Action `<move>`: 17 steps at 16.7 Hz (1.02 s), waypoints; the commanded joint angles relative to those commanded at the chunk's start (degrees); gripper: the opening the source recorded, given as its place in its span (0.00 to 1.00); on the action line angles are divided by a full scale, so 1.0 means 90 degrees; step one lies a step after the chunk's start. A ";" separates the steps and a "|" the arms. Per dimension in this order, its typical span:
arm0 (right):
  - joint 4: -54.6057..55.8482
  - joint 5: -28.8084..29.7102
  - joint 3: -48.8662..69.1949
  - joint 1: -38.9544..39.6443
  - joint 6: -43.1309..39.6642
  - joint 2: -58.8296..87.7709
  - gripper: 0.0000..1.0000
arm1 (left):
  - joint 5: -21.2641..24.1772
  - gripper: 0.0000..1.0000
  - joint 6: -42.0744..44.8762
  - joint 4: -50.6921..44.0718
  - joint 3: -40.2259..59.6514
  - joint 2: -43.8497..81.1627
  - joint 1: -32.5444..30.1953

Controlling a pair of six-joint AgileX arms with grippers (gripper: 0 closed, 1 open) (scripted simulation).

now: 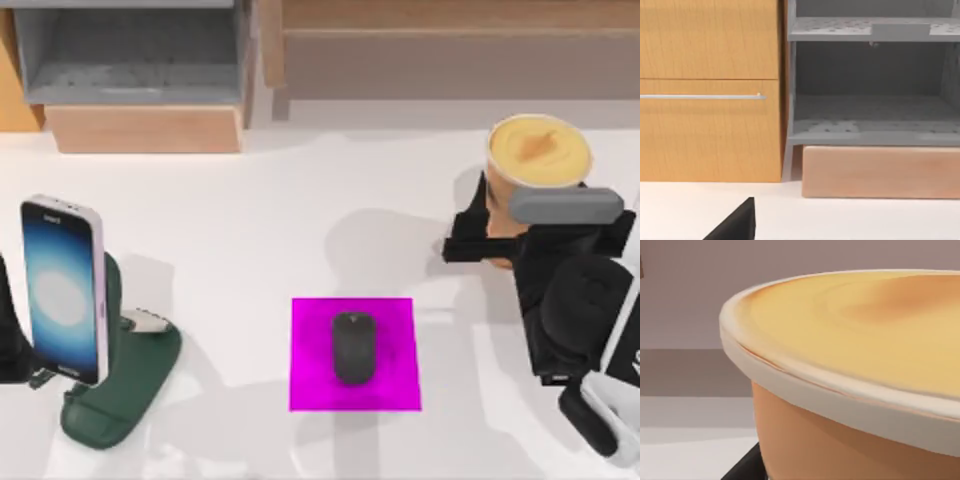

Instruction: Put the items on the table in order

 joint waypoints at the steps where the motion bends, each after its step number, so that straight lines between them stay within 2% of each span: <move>1: 0.0000 0.0000 0.0000 0.0000 0.0000 0.0000 0.32 | 0.0000 1.00 0.0000 0.0000 0.0000 0.0000 0.0000; 5: 0.0000 0.0000 0.0000 0.0000 0.0000 0.0000 0.02 | 0.0000 1.00 0.0000 0.0000 0.0000 0.0000 0.0000; 6: 0.0000 0.0000 0.0000 0.0000 0.0000 0.0000 0.00 | 0.0000 1.00 0.0000 0.0000 0.0000 0.0000 0.0000; 17: -0.0140 -0.0004 -0.0028 0.0009 0.0013 -0.0160 0.00 | 0.0000 1.00 0.0000 0.0000 0.0000 0.0000 0.0000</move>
